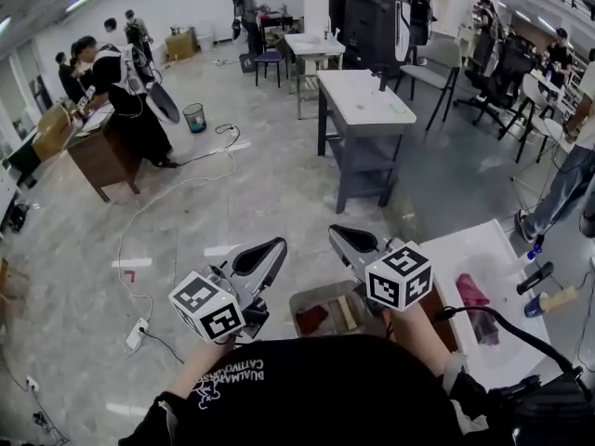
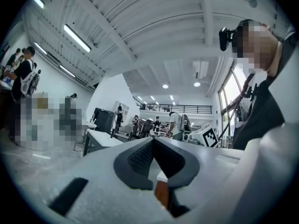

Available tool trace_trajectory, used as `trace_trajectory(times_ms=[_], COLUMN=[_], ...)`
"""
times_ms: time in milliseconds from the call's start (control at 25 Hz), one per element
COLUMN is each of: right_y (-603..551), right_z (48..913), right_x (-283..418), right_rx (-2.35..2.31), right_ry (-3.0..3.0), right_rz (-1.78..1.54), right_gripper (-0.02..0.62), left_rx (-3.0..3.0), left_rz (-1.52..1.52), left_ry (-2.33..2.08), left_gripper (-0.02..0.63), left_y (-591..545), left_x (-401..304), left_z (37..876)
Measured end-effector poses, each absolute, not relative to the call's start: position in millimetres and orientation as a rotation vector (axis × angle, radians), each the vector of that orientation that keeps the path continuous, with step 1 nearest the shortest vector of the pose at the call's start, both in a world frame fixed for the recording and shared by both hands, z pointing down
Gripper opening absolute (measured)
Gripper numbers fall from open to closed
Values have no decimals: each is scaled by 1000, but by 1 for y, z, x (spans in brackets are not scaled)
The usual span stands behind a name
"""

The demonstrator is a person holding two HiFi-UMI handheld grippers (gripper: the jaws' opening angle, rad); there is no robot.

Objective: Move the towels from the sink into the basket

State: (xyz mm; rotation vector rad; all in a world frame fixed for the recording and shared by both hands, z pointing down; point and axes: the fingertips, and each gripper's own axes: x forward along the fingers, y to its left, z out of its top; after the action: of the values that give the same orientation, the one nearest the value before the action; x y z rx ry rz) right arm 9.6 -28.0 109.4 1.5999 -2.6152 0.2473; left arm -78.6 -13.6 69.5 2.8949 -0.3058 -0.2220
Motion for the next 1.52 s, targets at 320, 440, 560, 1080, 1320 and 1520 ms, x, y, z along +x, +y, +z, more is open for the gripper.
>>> trace_trajectory(times_ms=[320, 440, 560, 1080, 1320, 1520], right_y=[11, 24, 35, 108, 129, 150], right_z=[115, 118, 123, 155, 155, 149], right_x=[-8, -19, -29, 10, 57, 107], right_rx=[1714, 1707, 1711, 1931, 2056, 2127], right_ry=[-2588, -2575, -2559, -2323, -2252, -2199], right_rz=[333, 299, 275, 343, 364, 357], right_gripper=[6, 6, 6, 6, 6, 6], left_rx=[2878, 2887, 2897, 2847, 2817, 2825], left_rz=[-279, -240, -248, -180, -153, -148], left_ry=[-178, -170, -149, 19, 119, 177], left_gripper=[0, 2, 3, 2, 2, 2], left_y=[24, 35, 45, 78, 92, 102], left_x=[-113, -120, -126, -90, -53, -2], left_z=[67, 73, 77, 104, 109, 104])
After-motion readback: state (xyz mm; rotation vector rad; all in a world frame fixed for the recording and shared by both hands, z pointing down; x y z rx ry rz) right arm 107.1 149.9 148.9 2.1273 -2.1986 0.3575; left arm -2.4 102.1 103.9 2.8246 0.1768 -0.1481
